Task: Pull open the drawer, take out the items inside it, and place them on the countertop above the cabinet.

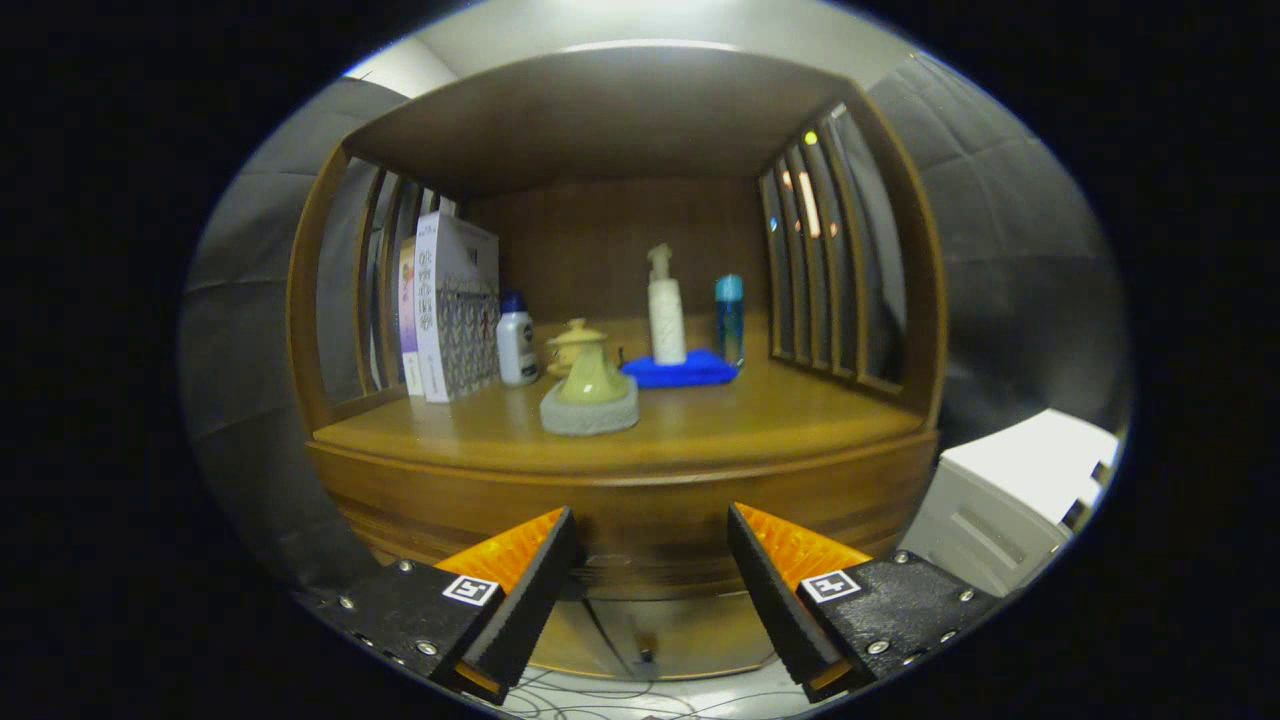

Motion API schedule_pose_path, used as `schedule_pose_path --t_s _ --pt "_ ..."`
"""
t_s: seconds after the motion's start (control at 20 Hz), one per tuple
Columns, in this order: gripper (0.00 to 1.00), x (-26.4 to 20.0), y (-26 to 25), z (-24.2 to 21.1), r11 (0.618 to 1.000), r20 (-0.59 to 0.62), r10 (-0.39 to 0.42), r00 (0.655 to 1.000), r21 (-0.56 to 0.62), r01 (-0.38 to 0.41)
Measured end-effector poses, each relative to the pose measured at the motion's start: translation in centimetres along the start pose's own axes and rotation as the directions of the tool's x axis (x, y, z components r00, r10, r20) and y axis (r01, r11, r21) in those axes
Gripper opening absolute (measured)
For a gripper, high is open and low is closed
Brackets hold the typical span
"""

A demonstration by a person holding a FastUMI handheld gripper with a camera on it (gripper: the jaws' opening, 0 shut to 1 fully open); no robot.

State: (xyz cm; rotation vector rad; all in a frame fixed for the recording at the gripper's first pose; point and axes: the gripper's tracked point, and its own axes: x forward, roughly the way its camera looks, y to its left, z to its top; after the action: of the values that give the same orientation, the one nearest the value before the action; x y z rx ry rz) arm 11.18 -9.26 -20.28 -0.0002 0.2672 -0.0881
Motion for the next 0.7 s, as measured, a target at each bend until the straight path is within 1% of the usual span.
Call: schedule_pose_path --t_s 0.2,0.35,0.4,0.5,0.55,0.65,0.7 --pt "0.93 -4.7 -1.3 8.4 1.0 0.094 0.001 0.996 -0.026 0.001" --pt "0.93 -8.2 -0.8 12.8 0.998 0.127 0.023 0.992 -0.067 -0.015" --pt "0.93 -9.5 -0.3 13.6 0.996 0.13 0.045 0.99 -0.086 -0.034" --pt "0.94 -11.9 0.3 14.7 0.994 0.138 0.056 0.989 -0.096 -0.042" --pt "0.94 -13.2 1.2 14.8 0.995 0.139 0.078 0.987 -0.075 -0.068" --pt "0.94 -15.2 3.4 15.0 0.988 0.165 0.152 0.975 -0.016 -0.151" --pt "0.94 -15.2 3.5 15.3 0.988 0.169 0.149 0.974 0.008 -0.153"
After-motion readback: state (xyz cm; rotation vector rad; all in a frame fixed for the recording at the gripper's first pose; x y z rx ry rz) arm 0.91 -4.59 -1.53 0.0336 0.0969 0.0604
